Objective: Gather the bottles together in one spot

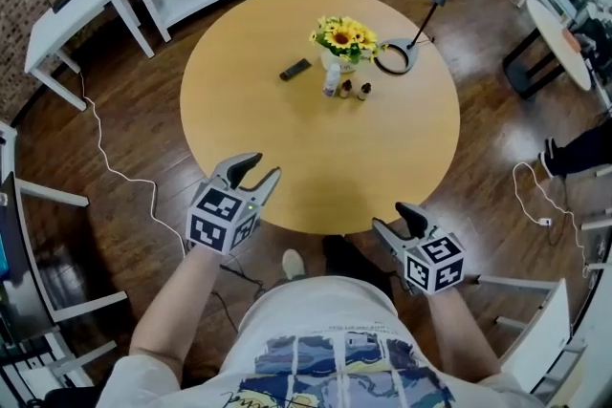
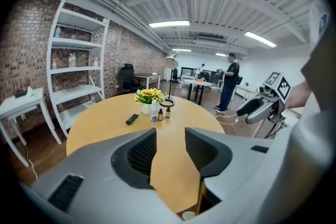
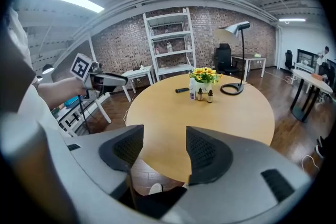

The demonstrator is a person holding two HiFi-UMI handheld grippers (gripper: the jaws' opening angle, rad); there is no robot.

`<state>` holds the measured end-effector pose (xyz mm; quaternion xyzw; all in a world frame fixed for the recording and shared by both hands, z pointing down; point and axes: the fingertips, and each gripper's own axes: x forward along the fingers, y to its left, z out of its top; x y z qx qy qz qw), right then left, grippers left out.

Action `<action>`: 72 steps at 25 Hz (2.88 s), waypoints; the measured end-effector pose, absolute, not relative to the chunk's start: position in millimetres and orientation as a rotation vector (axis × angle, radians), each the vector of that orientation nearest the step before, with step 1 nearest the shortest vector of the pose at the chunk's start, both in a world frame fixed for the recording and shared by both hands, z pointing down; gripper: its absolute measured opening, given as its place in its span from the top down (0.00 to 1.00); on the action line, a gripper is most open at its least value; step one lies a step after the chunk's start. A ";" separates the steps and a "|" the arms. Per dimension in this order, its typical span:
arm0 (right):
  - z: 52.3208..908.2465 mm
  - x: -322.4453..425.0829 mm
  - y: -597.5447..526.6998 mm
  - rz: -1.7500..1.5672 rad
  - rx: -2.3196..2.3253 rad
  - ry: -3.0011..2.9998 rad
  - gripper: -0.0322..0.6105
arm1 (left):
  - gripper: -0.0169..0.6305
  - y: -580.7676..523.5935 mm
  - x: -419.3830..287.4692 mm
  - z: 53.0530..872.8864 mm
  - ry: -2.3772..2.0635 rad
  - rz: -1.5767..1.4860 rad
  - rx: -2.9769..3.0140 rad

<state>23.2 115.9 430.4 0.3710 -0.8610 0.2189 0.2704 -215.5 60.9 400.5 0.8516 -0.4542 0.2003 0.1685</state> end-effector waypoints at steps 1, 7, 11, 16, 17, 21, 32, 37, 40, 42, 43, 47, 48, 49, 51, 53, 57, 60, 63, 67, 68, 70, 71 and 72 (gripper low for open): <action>434.0 27.3 114.1 0.602 0.997 -2.314 0.52 | 0.72 44.0 -213.8 403.9 -1.258 0.635 2.437; 451.2 55.3 80.7 0.660 1.002 -2.298 0.52 | 0.68 -82.3 -210.0 440.2 -1.171 1.011 2.403; 459.9 67.1 40.8 0.621 0.992 -2.302 0.52 | 0.68 -171.2 -204.5 464.7 -1.133 1.150 2.350; 477.6 96.5 -2.1 0.666 0.985 -2.277 0.52 | 0.68 -252.2 -191.4 522.2 -1.027 1.365 2.236; 480.0 101.2 -10.0 0.673 0.985 -2.272 0.52 | 0.68 -266.6 -192.0 535.3 -1.015 1.396 2.207; 495.0 111.7 -30.5 0.713 0.973 -2.264 0.52 | 0.67 -310.5 -193.0 584.1 -0.965 1.475 2.104; 527.1 126.8 -56.4 0.810 0.910 -2.219 0.50 | 0.64 -367.1 -187.8 657.7 -0.860 1.619 1.982; 528.7 133.4 -59.5 0.825 0.930 -2.213 0.50 | 0.73 -364.4 -181.5 660.8 -0.751 1.621 1.982; 530.4 133.0 -54.5 0.832 0.925 -2.211 0.50 | 0.75 -358.7 -180.5 659.4 -0.747 1.615 2.000; 530.3 132.3 -51.4 0.831 0.920 -2.218 0.50 | 0.75 -356.1 -181.8 654.1 -0.764 1.593 2.022; 530.2 132.4 -50.4 0.830 0.921 -2.221 0.50 | 0.75 -354.6 -182.4 650.0 -0.771 1.582 2.038; 530.5 129.5 -45.0 0.824 0.919 -2.224 0.50 | 0.75 -348.0 -185.3 625.0 -0.803 1.503 2.133; 530.6 127.3 -42.9 0.822 0.915 -2.227 0.50 | 0.75 -346.8 -185.9 617.4 -0.818 1.467 2.160; 530.4 124.7 -40.8 0.819 0.910 -2.231 0.50 | 0.75 -345.7 -186.5 609.5 -0.839 1.425 2.185; 529.0 119.0 -36.0 0.814 0.903 -2.240 0.50 | 0.75 -342.2 -187.2 594.0 -0.888 1.326 2.230; 526.2 113.2 -30.7 0.807 0.897 -2.247 0.50 | 0.75 -336.3 -187.0 579.3 -0.939 1.211 2.269; 519.8 102.7 -21.3 0.787 0.895 -2.262 0.50 | 0.75 -321.5 -183.9 552.0 -1.044 0.937 2.323; 517.1 97.6 -12.5 0.777 0.896 -2.265 0.50 | 0.75 -310.8 -181.4 538.8 -1.158 0.775 2.343; 514.1 93.2 -2.6 0.770 0.895 -2.268 0.50 | 0.75 -296.5 -179.8 535.0 -1.263 0.692 2.350; 513.8 90.0 9.5 0.764 0.890 -2.259 0.50 | 0.75 -288.5 -175.6 532.8 -1.412 0.559 2.334; 513.9 89.5 12.8 0.764 0.888 -2.255 0.50 | 0.75 -287.6 -172.7 532.5 -1.441 0.520 2.326; 515.1 89.4 20.1 0.767 0.886 -2.247 0.50 | 0.75 -286.4 -166.1 532.9 -1.493 0.449 2.309; 515.8 90.1 23.6 0.769 0.885 -2.240 0.50 | 0.75 -285.8 -163.4 533.5 -1.519 0.418 2.301; 516.6 91.1 26.9 0.771 0.885 -2.233 0.50 | 0.75 -285.5 -161.3 534.4 -1.543 0.386 2.294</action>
